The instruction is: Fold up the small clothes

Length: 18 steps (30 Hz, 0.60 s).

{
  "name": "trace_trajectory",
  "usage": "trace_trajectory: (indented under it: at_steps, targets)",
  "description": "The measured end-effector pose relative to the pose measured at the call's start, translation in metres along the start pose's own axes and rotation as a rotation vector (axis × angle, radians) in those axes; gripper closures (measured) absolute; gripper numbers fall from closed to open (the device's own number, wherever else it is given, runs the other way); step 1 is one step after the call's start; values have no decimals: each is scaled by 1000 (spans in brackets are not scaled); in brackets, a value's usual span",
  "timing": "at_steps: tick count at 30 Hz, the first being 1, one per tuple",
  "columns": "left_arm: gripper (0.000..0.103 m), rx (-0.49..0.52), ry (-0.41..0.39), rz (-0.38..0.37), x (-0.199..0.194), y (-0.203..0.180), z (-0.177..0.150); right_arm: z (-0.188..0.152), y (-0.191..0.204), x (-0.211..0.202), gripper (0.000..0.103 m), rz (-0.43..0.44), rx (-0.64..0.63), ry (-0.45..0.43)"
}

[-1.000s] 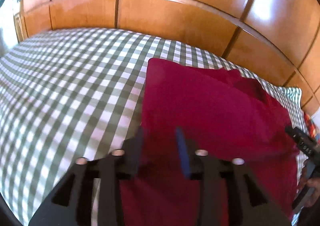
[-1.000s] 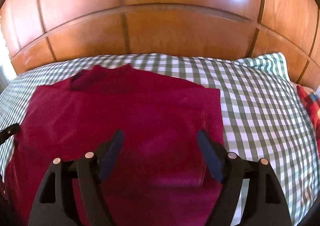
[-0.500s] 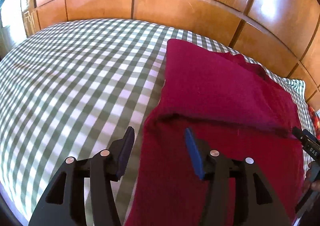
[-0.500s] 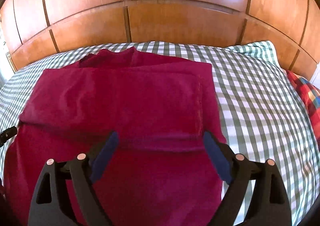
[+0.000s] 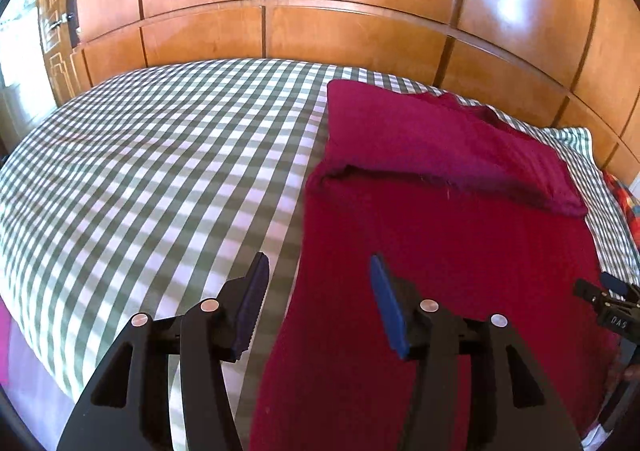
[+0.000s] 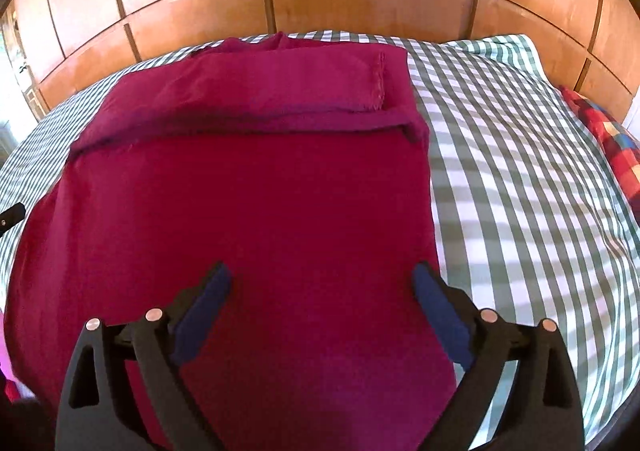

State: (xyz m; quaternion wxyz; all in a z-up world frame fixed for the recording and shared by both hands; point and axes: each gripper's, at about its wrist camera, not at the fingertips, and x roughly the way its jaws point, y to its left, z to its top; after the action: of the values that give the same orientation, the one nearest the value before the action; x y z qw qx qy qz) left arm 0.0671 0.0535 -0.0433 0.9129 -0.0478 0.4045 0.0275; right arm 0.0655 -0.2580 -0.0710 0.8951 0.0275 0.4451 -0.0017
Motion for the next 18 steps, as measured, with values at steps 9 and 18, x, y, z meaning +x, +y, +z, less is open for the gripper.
trace_trajectory:
  at_steps: [9,18]
  targets:
    - [45,11,29,18,-9,14,-27,-20,-8,-25,10,-2,-2,-6]
    - [45,-24,117,-79,-20,52,-55,-58,-65,-51,14,62,174,75]
